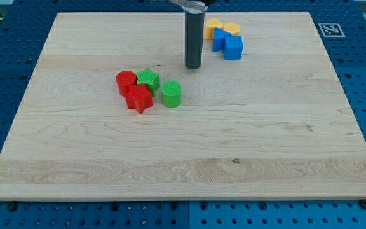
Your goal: Move your arm at the bottom of the blue cube
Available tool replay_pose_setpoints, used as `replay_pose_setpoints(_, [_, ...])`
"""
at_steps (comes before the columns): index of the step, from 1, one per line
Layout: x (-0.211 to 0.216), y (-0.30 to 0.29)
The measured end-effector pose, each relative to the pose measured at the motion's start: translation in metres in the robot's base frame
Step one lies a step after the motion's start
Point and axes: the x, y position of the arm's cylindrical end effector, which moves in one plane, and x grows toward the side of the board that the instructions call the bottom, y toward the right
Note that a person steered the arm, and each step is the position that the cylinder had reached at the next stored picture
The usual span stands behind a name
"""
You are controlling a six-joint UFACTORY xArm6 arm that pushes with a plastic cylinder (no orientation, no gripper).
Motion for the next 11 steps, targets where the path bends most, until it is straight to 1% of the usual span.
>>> replay_pose_setpoints(5, [0.000, 0.004])
replay_pose_setpoints(7, [0.006, 0.079])
replay_pose_setpoints(8, [0.006, 0.101])
replay_pose_setpoints(10, [0.006, 0.104])
replay_pose_setpoints(11, [0.006, 0.114])
